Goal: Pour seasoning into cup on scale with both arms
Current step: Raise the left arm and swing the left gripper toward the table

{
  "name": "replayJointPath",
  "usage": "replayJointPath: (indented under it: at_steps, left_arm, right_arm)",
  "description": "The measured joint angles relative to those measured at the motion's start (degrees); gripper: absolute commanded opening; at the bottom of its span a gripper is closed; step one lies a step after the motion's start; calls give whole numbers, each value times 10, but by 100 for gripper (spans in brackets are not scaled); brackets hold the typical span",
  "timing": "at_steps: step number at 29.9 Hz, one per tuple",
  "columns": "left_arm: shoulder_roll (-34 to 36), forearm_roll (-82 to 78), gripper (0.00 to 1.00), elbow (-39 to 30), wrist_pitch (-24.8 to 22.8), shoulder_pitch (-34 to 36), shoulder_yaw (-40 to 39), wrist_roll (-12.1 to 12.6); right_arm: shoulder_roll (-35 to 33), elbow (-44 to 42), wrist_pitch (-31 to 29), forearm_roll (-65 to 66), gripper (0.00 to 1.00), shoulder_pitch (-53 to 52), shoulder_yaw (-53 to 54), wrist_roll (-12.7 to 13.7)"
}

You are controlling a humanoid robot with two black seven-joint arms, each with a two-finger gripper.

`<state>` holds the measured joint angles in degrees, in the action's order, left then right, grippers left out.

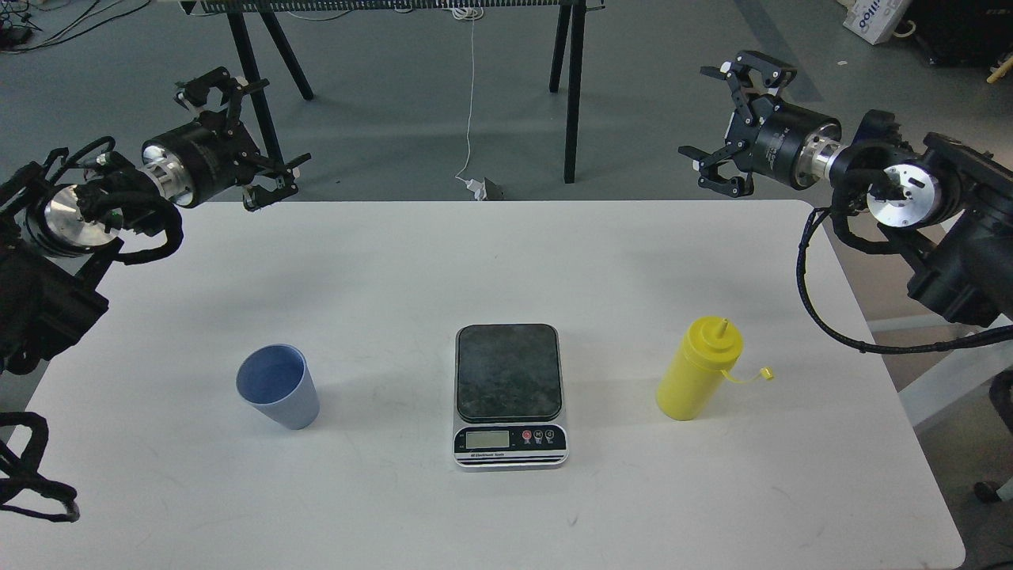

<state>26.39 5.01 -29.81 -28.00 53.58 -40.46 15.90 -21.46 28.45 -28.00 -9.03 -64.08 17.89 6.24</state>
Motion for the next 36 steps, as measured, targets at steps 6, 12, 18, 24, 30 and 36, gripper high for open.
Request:
replayJointPath:
  at_steps: [6,12,18,24,30,36]
  left_arm:
    - [2,2,100,-5,0,4,-4,-3]
    - [4,46,100,15,0,34,-39,3]
    - [-16,62,99,21,0,36,-55,-13]
    - [-42,76,98,28,0,34,-69,-109]
    - [-49,70,97,71,0,34,-60,-210]
    - [-34,-2,97,106,0,62,-29,-216]
  right_arm:
    - [-3,-2,0,0,100,0,0,0]
    - [-4,-2,0,0,100,5,0,3]
    - [-3,-2,0,0,100,6,0,3]
    - [-5,0,0,-1,100,6,7,4]
    - [-5,3,0,-1,100,2,8,4]
    - [-5,1,0,-1,100,-1,12,4]
